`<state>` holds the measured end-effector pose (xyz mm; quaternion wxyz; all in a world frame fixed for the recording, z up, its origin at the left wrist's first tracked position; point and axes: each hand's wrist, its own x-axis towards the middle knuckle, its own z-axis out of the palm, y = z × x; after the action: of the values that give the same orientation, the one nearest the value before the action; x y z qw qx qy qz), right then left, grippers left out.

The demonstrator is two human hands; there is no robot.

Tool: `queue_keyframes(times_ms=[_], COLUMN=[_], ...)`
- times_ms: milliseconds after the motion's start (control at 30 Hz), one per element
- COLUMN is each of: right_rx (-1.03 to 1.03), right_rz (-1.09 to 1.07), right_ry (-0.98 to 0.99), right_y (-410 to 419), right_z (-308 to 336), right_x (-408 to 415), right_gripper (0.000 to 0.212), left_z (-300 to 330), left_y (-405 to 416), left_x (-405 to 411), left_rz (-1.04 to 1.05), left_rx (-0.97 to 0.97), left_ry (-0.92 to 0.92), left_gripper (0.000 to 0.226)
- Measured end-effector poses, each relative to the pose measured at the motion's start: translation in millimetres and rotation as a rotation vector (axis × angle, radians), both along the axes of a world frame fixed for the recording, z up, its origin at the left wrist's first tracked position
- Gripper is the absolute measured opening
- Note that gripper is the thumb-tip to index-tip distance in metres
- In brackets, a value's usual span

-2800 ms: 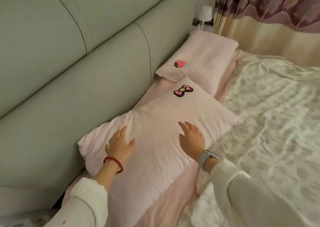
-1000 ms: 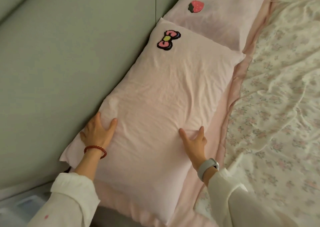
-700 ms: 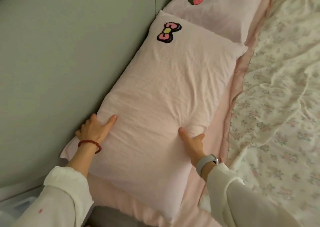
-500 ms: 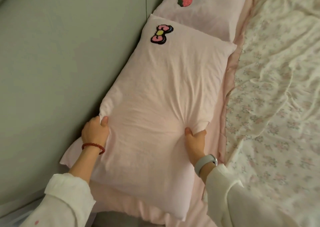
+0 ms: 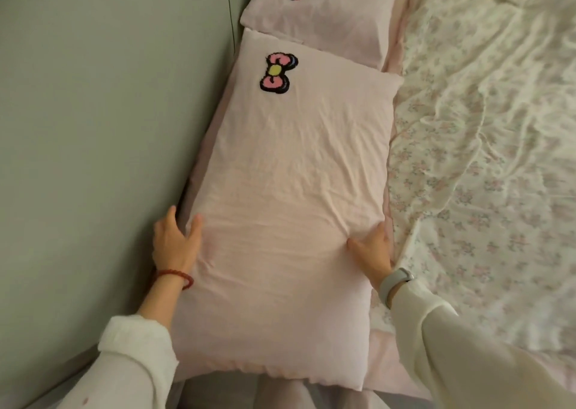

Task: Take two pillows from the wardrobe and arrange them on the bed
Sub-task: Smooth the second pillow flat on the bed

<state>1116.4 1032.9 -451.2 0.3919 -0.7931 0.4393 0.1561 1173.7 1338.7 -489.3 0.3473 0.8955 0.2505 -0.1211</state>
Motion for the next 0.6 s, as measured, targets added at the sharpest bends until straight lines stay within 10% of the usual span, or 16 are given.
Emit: queue_keyframes(times_ms=[300,600], right_rx=[0.071,0.038], right_rz=[-0.111,-0.209], right_ry=[-0.111,-0.341], right_y=[-11.0,6.9], right_z=[0.5,-7.0], right_x=[70.0,88.3], right_gripper=[0.082,0.013], left_z=[-17.5,-1.0], left_y=[-40.2,-44.4], left_x=[83.7,99.3], left_rz=[-0.061,-0.006], left_rx=[-0.452,0.027], left_ry=[0.088,-0.401], left_gripper=[0.075,0.029])
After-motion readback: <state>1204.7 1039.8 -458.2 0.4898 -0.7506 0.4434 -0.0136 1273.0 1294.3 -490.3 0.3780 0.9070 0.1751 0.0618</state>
